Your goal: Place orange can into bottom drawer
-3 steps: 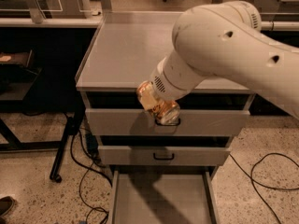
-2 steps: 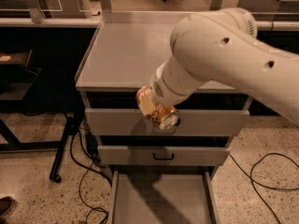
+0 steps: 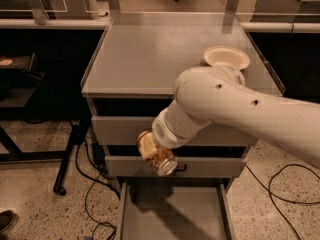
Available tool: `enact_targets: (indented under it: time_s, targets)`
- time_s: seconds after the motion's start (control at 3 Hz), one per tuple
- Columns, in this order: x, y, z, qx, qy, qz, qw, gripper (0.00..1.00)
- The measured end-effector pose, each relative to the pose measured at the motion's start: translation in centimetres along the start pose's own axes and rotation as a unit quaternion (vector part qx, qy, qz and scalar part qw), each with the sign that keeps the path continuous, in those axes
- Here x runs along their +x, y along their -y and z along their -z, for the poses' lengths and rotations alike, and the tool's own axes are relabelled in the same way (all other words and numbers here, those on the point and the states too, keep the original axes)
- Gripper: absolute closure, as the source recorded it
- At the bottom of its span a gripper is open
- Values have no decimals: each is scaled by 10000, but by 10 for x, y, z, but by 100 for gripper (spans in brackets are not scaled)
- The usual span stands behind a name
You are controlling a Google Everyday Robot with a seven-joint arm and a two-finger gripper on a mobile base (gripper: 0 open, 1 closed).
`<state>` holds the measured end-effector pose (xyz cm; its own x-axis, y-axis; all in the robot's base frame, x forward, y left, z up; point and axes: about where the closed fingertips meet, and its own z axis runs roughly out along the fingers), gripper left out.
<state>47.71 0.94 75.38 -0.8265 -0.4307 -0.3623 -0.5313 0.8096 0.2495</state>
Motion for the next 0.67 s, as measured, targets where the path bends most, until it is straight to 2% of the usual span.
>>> enact_targets:
  time_s: [0.67]
  targets:
    - [10, -1, -12, -74, -105, -54, 9999, 100]
